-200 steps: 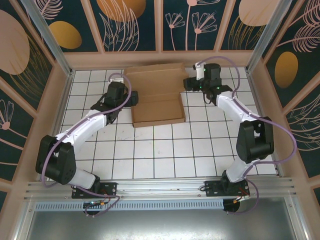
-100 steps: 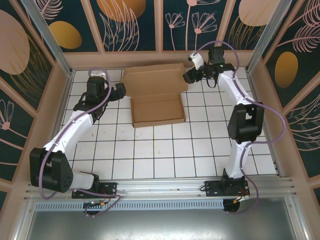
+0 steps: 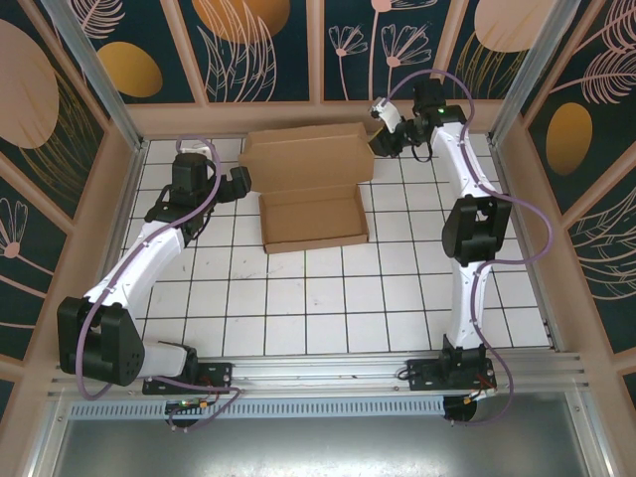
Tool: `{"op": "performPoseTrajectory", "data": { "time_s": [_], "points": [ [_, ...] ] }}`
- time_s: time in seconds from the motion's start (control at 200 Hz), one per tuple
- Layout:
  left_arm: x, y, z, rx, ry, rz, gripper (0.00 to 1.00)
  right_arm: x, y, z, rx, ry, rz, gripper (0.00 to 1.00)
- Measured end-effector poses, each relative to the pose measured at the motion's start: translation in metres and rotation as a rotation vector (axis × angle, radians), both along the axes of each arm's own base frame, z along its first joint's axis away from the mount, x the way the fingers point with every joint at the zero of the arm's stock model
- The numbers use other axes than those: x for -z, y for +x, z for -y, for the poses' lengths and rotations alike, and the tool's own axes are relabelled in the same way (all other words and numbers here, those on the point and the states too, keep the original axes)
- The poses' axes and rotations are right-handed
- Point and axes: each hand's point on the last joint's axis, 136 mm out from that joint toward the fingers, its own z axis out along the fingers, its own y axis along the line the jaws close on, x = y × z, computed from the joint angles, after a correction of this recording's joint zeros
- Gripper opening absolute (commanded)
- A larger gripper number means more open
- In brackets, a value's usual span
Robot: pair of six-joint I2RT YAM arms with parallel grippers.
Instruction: Fold the paper box
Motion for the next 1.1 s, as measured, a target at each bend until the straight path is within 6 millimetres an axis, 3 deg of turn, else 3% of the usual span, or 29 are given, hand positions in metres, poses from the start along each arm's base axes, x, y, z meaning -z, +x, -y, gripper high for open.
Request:
{"op": "performPoseTrajectory", "data": {
  "time_s": [0.165, 0.3, 0.445, 0.761, 0.971, 0.996, 1.041, 1.101],
  "points": [
    [0.001, 0.0, 0.0, 0.002, 0.003, -0.003, 0.99, 0.005, -0.007, 0.0, -0.029, -0.016, -0.015, 0.59],
    [0.001, -0.001, 0.0, 0.003, 0.003, -0.004, 0.99, 0.007, -0.009, -0.002, -0.04, -0.032, -0.013, 0.63],
    [0.002, -0.001, 0.0, 0.003, 0.003, -0.006, 0.99, 0.008, -0.009, -0.01, -0.042, -0.045, -0.009, 0.55],
    [0.005, -0.002, 0.001, 0.013, 0.007, -0.012, 0.99, 0.014, 0.001, -0.024, -0.035, -0.05, -0.017, 0.03],
    [0.007, -0.002, 0.0, 0.013, 0.011, -0.015, 0.99, 0.013, -0.001, -0.024, -0.042, -0.047, -0.022, 0.01],
    [0.007, -0.002, 0.0, 0.013, 0.011, -0.015, 0.99, 0.013, -0.001, -0.024, -0.044, -0.047, -0.022, 0.04],
    [0.006, -0.002, 0.0, 0.013, 0.011, -0.014, 0.99, 0.013, -0.002, -0.024, -0.045, -0.048, -0.026, 0.18],
    [0.007, -0.002, 0.0, 0.013, 0.011, -0.016, 0.99, 0.014, -0.003, -0.024, -0.052, -0.053, -0.027, 0.21]
  ]
}}
